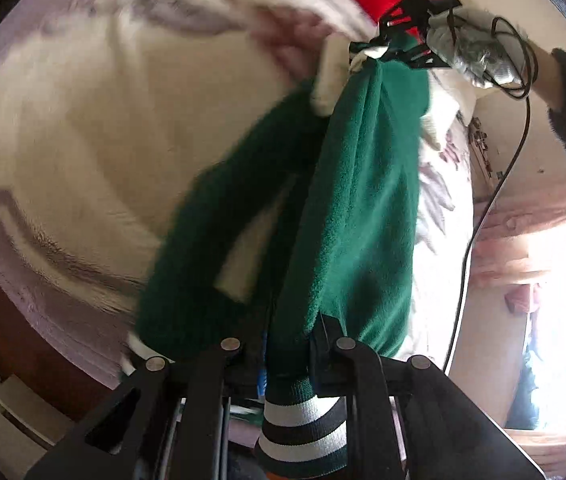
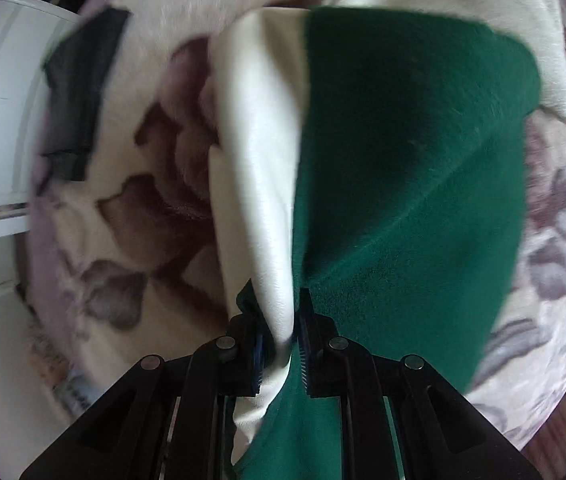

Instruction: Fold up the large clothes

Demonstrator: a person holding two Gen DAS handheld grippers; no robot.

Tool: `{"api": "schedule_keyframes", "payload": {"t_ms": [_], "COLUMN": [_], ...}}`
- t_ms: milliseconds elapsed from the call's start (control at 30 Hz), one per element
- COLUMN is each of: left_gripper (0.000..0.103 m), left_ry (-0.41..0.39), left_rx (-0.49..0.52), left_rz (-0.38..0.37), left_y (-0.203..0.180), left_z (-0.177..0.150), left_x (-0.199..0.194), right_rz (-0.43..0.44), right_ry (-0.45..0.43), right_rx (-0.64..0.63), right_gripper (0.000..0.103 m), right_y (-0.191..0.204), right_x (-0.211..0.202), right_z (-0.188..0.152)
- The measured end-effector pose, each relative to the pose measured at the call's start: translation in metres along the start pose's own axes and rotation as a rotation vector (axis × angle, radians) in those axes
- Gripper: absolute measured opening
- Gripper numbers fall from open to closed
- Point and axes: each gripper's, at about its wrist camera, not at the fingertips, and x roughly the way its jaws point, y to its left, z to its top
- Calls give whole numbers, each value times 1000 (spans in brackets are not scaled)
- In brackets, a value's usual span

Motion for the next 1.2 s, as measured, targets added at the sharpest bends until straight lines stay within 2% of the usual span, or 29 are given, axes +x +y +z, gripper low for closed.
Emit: {"api": "schedule_keyframes", "payload": {"t_ms": [133, 167, 233, 267, 300, 333, 400, 467, 500, 533, 600, 633, 733, 767, 833, 900, 967, 1033, 1067, 1100, 1133, 1167, 1200], "left_gripper": [13, 13, 17, 20, 22, 27, 44, 70, 72, 72, 72, 72, 72, 72, 72, 72, 72, 72, 71, 69, 50, 10, 6], "left_ry": [55, 81, 121, 137, 146, 152, 150, 141, 135, 132, 115, 95, 23, 8, 9, 16, 26, 53, 58, 37, -14, -46, -63], "left_rx": [-51, -57, -103, -133, -150, -173, -209, -255, -283, -310, -383, -438, -578, -619, -685, -716, -699, -665, -658, -653, -638, -611, -571], "left_rz": [-14, -44, -101, -138, -160, -174, -207, -201, -176, -160, -136, -96, -95, -108, -126, -146, -160, -117, -97, -75, -46, -19, 17], "left_y": [53, 58, 68, 70, 71, 72, 72, 70, 71, 71, 70, 69, 69, 75, 71, 68, 56, 56, 55, 57, 53, 47, 41], "left_z": [12, 13, 17, 18, 17, 16, 10, 0, -5, -10, -24, -33, -54, -54, -67, -74, -75, -69, -65, -62, -58, -54, -48], "left_x": [32, 38, 44, 45, 43, 40, 31, 18, 11, 8, -2, -9, -23, -26, -18, -6, 6, 14, 17, 19, 16, 13, 10], "right_rz": [-130, -150, -148, -127, -77, 4, 128, 231, 266, 294, 291, 282, 299, 329, 446, 535, 627, 726, 768, 791, 801, 803, 798], "right_ry": [3, 6, 25, 25, 28, 52, 90, 124, 139, 152, 185, 210, 315, 352, 417, 459, 441, 390, 359, 328, 293, 272, 255], "right_rx": [14, 16, -1, -4, -22, -64, -108, -109, -100, -79, -18, 22, 197, 271, 467, 636, 779, 864, 901, 932, 962, 979, 985], "right_gripper": [16, 19, 38, 44, 58, 62, 62, 63, 66, 70, 70, 70, 70, 70, 70, 70, 70, 70, 70, 59, 25, 12, 9], "right_y": [45, 51, 61, 63, 65, 66, 54, 25, 4, -20, -74, -100, -173, -192, -227, -249, -264, -270, -275, -277, -280, -283, -283], "right_x": [56, 64, 73, 70, 64, 57, 39, 18, 10, 5, 5, 11, 43, 56, 88, 118, 141, 161, 167, 171, 173, 173, 171], "right_z": [6, 6, 9, 9, 6, 0, -19, -53, -73, -100, -153, -186, -286, -314, -377, -422, -452, -465, -470, -474, -479, -484, -490]}}
